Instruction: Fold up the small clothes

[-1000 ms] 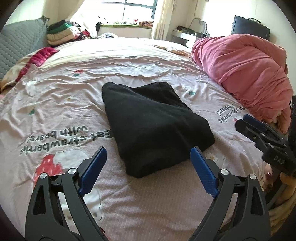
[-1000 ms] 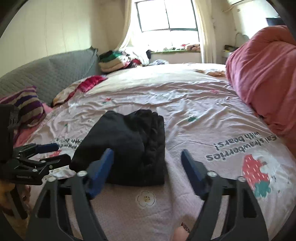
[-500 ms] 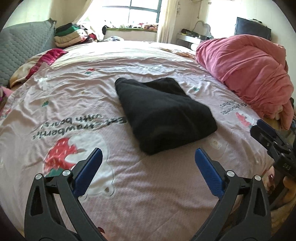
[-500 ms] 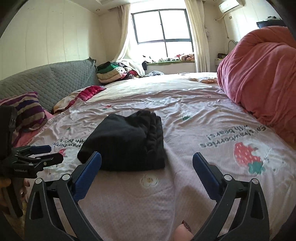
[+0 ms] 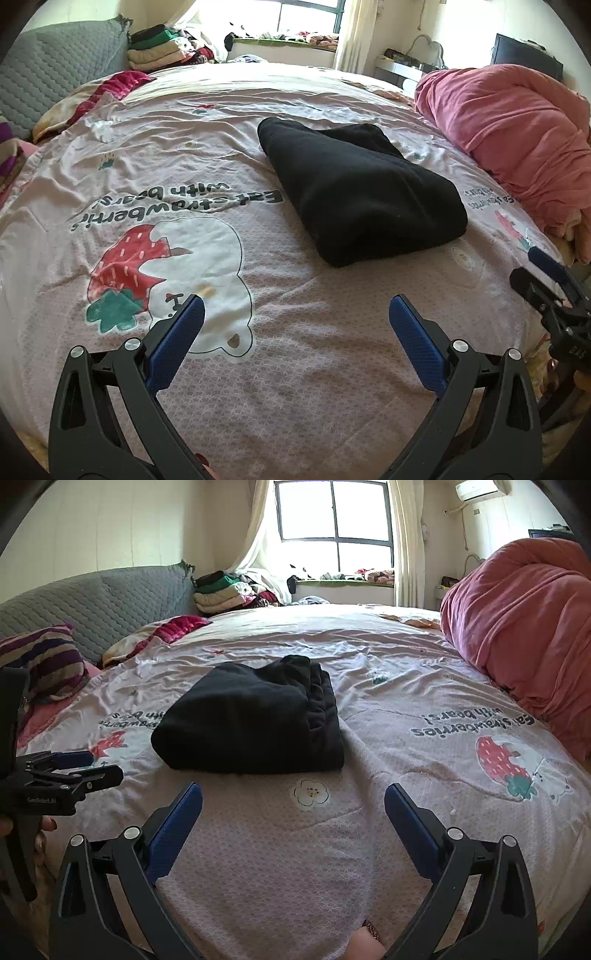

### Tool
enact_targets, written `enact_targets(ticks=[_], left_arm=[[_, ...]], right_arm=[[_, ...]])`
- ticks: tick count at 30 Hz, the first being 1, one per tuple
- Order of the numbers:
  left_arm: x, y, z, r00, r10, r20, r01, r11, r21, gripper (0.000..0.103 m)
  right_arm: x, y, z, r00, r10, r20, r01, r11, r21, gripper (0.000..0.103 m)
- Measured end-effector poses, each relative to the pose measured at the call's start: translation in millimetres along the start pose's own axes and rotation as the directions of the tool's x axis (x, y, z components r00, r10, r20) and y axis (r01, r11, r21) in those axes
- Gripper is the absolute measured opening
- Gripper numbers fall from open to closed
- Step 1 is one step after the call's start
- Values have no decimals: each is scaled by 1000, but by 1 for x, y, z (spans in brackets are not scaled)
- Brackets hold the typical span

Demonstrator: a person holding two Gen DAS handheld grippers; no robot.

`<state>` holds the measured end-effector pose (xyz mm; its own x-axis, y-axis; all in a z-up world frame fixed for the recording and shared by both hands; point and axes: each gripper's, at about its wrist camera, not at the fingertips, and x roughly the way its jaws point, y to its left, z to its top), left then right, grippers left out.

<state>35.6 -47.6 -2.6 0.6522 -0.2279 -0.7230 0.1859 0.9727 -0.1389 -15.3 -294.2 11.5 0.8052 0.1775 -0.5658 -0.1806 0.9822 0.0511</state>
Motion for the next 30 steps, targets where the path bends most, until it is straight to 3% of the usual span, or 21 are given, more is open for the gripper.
enact_targets(ticks=[5,30], left_arm=[[5,3,0,1000,5,1,-5,1000,-10,94],[5,4,1,1000,17,-2,-17,1000,-14,94]], right_arm=[[11,-2,-2,999,-18,-39,18,1000,11,98],[13,-5,-1,998,-33,-44,34,999,20,98]])
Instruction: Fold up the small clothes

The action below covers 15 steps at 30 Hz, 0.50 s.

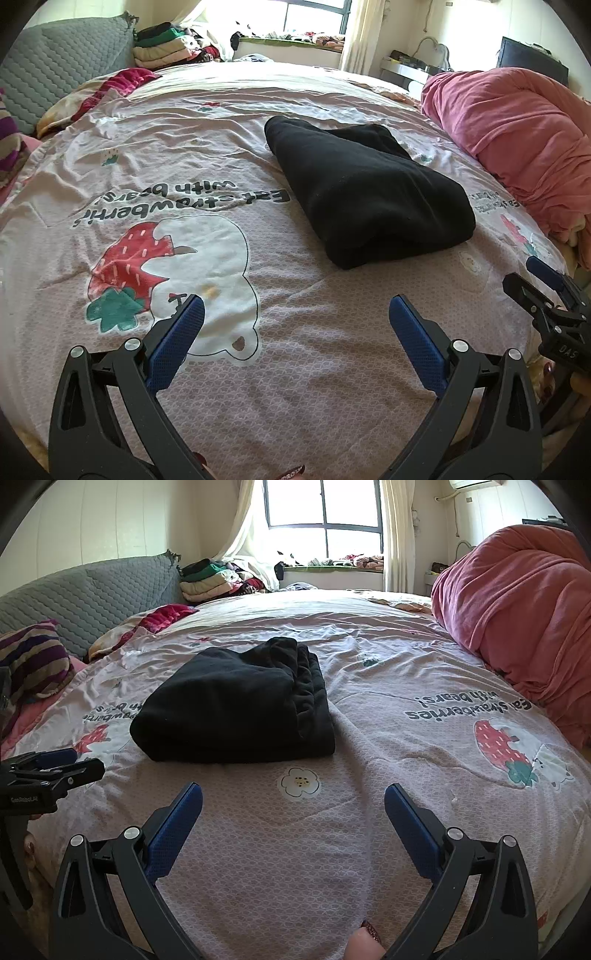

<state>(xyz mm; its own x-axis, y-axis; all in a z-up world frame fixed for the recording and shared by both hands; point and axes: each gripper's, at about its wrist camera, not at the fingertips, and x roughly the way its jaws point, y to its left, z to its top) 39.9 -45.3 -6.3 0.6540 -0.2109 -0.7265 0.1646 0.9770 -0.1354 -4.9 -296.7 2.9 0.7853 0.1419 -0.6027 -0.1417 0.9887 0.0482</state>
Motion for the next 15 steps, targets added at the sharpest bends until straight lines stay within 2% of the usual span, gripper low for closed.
enact_targets(ticks=[15], left_arm=[[0,-1,1,1000,29,-9,-29,1000,6,94]], right_arm=[[0,-1,0,1000,-8,-1,8,1000,1,98]])
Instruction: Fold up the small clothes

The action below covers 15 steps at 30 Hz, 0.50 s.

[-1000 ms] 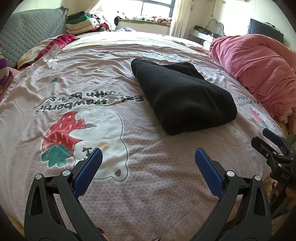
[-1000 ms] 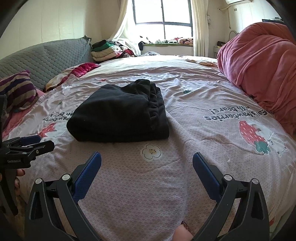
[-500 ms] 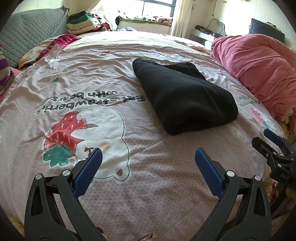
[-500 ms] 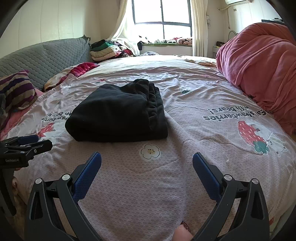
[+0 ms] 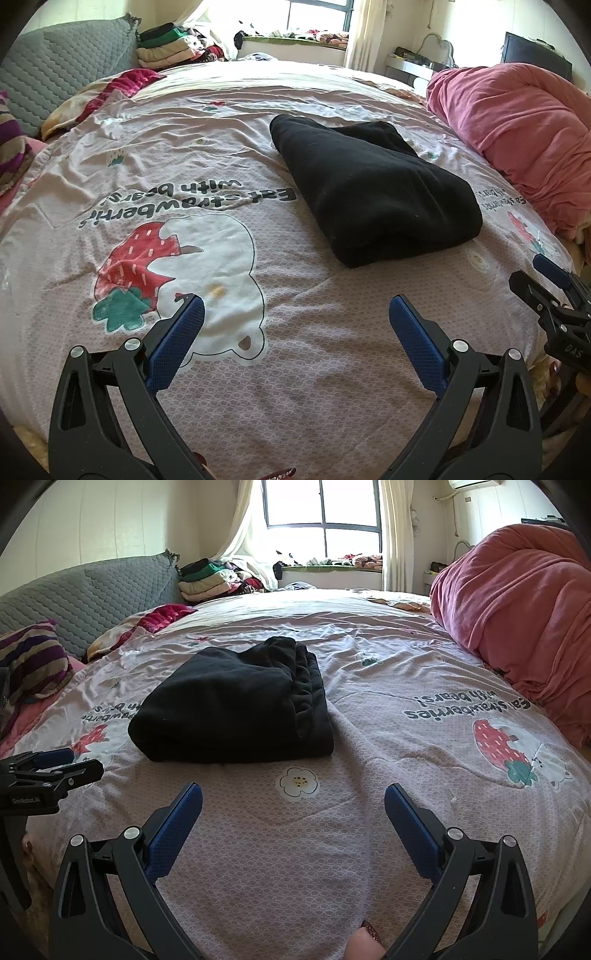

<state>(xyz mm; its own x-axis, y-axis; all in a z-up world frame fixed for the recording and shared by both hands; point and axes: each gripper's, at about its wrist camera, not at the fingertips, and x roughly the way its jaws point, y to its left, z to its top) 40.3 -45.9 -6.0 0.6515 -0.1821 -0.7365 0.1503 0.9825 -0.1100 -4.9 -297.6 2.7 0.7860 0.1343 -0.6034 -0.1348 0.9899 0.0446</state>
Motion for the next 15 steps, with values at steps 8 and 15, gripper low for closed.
enact_targets(ticks=[8,15], left_arm=[[-1,-1,1,1000,-4,5,4,1000,-4,94],[-2,0,2,1000,9,8,-9,1000,-10,94]], right_arm=[[2,-1,0,1000,-2,-2,2,1000,4,98],[3,-2,0,1000,-5,-5,5,1000,3,98]])
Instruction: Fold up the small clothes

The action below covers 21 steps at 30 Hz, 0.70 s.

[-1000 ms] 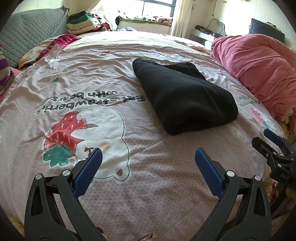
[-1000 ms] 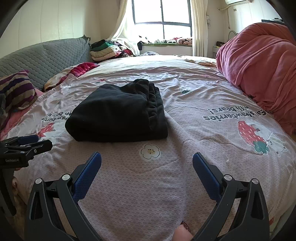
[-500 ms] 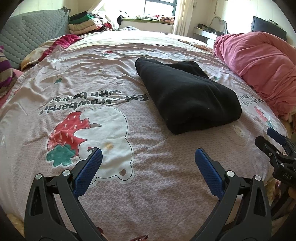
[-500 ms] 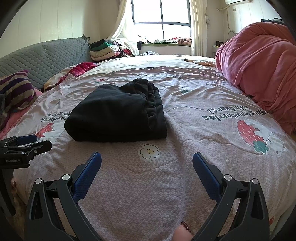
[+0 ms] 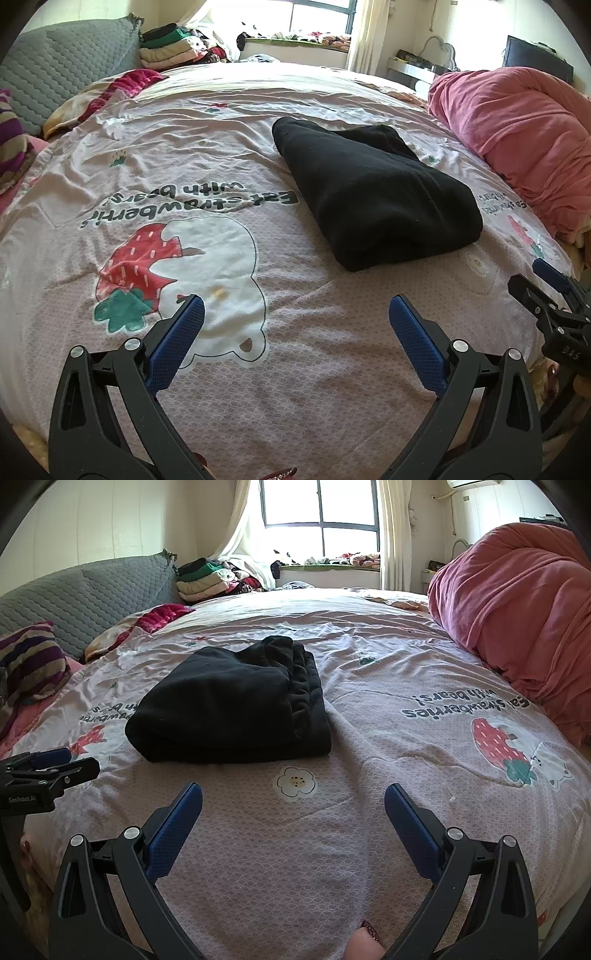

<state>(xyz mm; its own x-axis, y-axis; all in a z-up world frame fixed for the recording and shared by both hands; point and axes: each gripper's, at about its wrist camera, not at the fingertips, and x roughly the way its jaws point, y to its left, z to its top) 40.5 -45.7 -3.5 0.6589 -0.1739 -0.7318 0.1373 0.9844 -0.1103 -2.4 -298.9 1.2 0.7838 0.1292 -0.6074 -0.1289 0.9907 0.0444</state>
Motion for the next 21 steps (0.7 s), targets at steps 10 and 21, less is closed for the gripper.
enact_targets(ticks=[10,21], left_arm=[[0,1,0,1000,-17,-1,17,1000,-6,94],[6,9,3,998,-48,-46,45,996,-73,94]], right_arm=[[1,-2,0,1000,-1,-1,1,1000,6,98],[-4,-13,1,999,-31,18,30,998,57,98]])
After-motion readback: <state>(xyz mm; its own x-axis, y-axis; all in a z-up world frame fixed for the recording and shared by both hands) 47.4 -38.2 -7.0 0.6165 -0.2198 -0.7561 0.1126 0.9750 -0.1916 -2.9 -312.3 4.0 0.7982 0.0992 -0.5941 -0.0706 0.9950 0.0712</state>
